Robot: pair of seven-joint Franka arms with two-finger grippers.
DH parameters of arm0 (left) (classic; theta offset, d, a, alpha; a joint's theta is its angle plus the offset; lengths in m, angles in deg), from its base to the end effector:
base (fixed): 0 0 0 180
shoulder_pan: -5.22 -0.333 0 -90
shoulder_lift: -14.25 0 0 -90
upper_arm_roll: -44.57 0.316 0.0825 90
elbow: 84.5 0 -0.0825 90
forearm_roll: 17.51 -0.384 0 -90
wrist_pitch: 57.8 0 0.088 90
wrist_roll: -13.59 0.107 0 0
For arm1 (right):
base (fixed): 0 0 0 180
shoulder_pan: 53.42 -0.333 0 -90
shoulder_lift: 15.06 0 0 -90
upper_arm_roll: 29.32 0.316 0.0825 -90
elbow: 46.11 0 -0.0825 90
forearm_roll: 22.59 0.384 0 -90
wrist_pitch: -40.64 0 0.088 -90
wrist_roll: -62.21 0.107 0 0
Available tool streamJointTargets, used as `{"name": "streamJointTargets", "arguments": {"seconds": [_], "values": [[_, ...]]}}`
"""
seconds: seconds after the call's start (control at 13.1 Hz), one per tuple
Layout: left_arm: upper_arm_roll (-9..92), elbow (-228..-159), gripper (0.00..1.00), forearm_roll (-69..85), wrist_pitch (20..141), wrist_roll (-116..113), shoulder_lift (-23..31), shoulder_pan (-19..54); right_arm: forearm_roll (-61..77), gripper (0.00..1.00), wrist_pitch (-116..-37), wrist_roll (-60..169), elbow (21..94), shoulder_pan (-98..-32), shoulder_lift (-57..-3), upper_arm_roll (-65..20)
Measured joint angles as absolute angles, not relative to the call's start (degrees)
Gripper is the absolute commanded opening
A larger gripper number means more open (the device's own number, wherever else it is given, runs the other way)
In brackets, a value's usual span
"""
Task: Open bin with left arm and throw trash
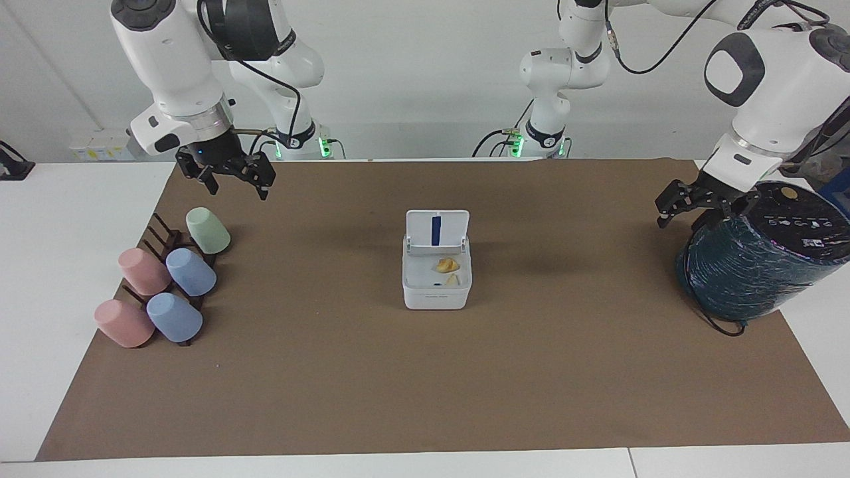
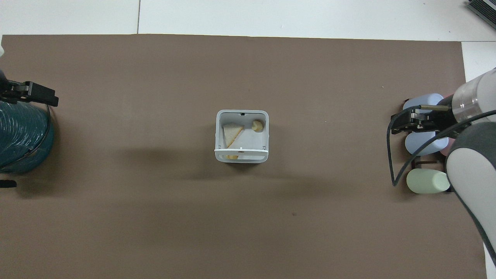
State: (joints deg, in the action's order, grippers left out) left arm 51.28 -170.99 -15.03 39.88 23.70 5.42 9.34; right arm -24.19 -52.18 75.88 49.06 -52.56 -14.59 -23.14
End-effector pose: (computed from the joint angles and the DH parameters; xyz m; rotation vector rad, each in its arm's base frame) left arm 0.6119 0.0184 0.5765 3.1141 -0.1998 0.0699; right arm 0.5517 0.0487 0.5906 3.0995 -0.2234 -0.0430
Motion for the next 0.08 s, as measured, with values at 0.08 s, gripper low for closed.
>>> {"name": "streamJointTargets", "arguments": {"seconds": [0.08], "values": [[51.3,-171.0,1.00,-15.0,39.9,23.7,5.4,9.3,-24.2,1.00,-52.2,75.9,49.1,-52.6,-14.6,-23.1]]}}
